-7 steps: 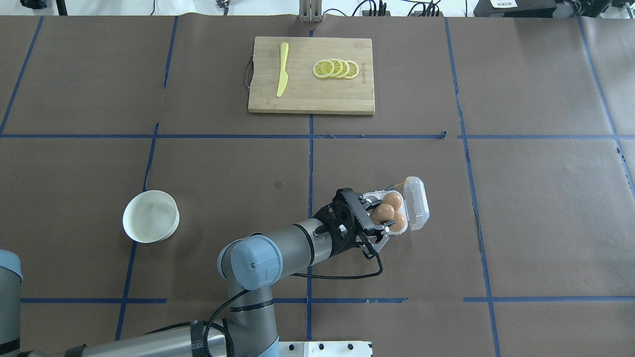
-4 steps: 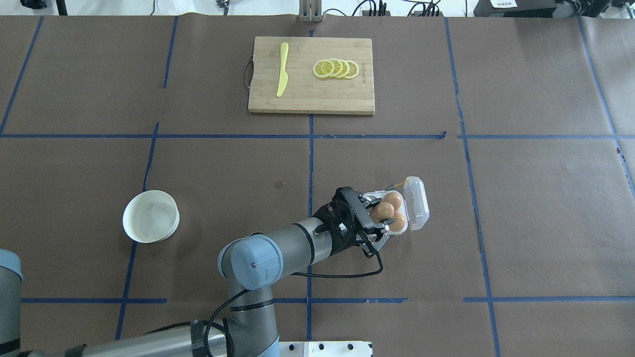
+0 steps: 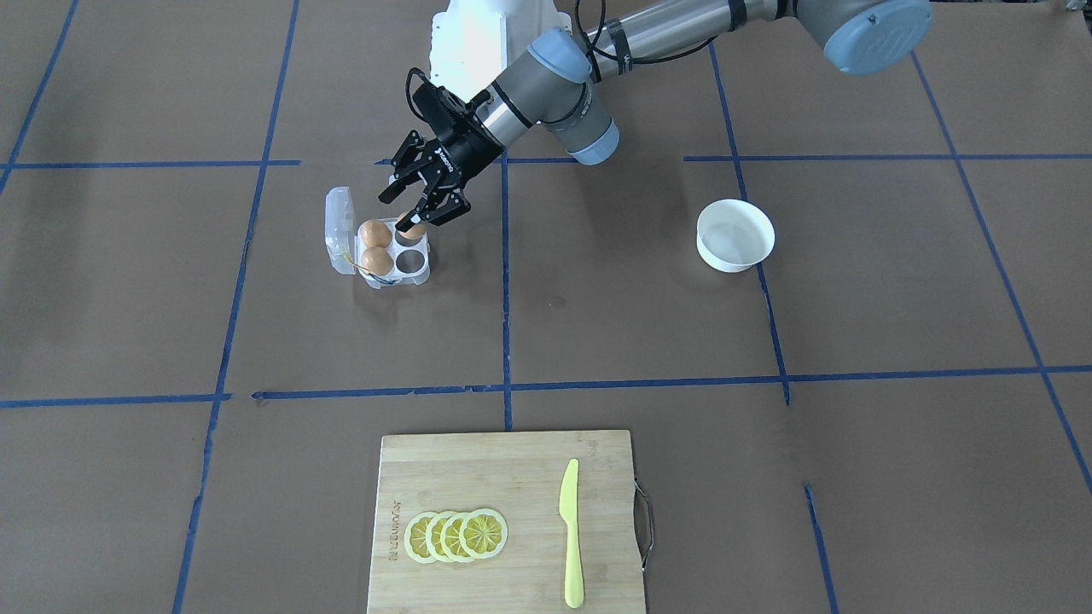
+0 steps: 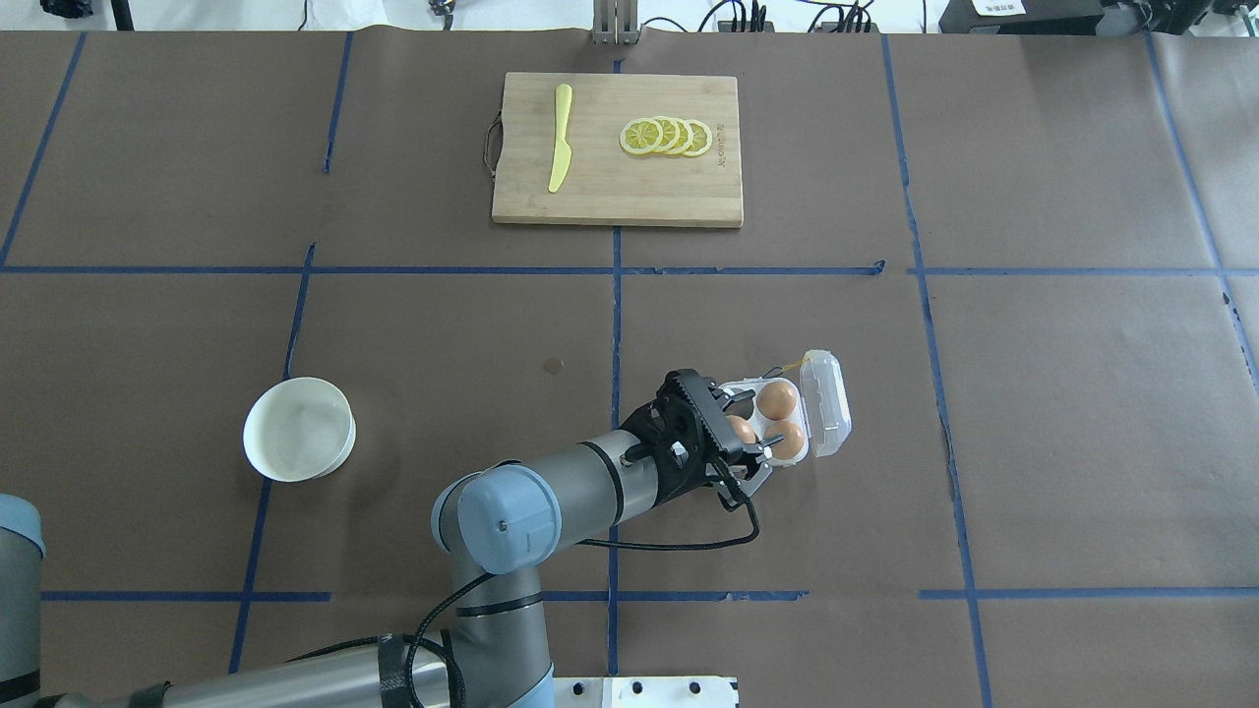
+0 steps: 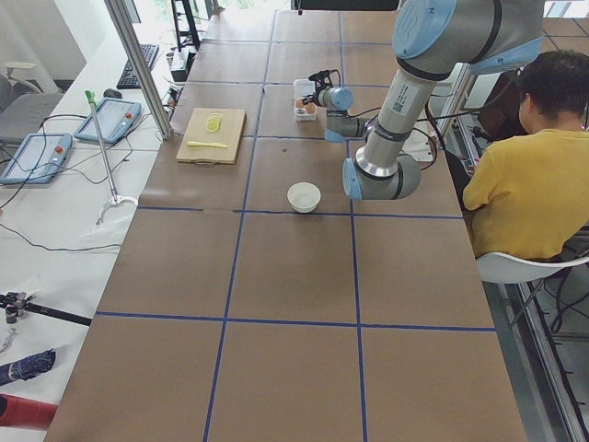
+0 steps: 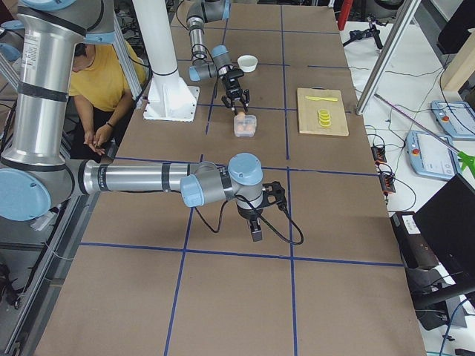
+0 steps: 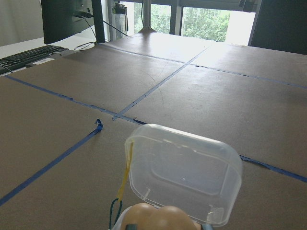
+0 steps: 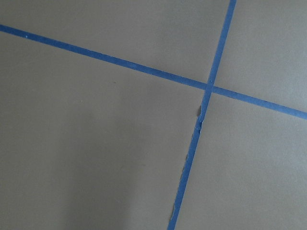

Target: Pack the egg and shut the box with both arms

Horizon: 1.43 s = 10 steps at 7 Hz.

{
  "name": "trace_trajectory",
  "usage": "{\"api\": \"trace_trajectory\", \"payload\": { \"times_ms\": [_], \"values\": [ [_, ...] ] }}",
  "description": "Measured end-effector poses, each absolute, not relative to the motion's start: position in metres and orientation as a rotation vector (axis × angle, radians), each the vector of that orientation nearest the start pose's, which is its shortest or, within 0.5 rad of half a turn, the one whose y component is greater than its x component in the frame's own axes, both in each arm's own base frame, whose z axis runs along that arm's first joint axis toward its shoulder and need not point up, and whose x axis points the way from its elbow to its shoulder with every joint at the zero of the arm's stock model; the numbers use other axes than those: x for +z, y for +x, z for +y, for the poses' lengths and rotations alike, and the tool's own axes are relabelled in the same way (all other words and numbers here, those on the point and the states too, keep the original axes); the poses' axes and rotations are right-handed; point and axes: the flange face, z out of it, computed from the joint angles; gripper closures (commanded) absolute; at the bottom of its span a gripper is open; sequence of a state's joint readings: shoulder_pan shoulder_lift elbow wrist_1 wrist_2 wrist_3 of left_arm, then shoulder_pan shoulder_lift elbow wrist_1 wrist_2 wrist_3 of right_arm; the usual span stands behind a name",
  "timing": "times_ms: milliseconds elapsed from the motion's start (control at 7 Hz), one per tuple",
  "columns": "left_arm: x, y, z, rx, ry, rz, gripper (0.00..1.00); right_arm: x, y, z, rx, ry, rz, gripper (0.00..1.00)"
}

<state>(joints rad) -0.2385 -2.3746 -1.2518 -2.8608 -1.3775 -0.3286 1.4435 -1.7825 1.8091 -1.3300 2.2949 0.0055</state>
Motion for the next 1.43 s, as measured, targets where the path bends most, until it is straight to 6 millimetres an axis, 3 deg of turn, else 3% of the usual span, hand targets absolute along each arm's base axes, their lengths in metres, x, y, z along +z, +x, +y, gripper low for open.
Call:
{"api": "trace_trajectory", "payload": {
  "times_ms": [429,571,714,1000,1286,1429],
  "values": [
    [0.158,0.672,-0.321,0.549,1.316,1.234,0.34,0.613,0.014,-0.424,-0.212,0.207,-0.736,0.0],
    [0.157,0.671,-0.321,0.547,1.315,1.234,0.22,0.613,0.014,-0.424,-0.212,0.207,-0.736,0.0],
    [0.156,0.67,-0.323,0.542,1.314,1.237,0.01,0.613,0.014,-0.424,-0.212,0.207,-0.736,0.0],
    [0.149,0.66,-0.333,0.5,1.274,1.28,0.01,0.613,0.014,-0.424,-0.212,0.207,-0.736,0.0],
    [0.13,0.632,-0.358,0.556,1.135,1.289,0.01,0.614,0.014,-0.424,-0.212,0.206,-0.736,0.0],
    [0.122,0.605,-0.376,0.604,1.035,1.235,0.01,0.614,0.014,-0.424,-0.212,0.206,-0.736,0.0]
  ]
}}
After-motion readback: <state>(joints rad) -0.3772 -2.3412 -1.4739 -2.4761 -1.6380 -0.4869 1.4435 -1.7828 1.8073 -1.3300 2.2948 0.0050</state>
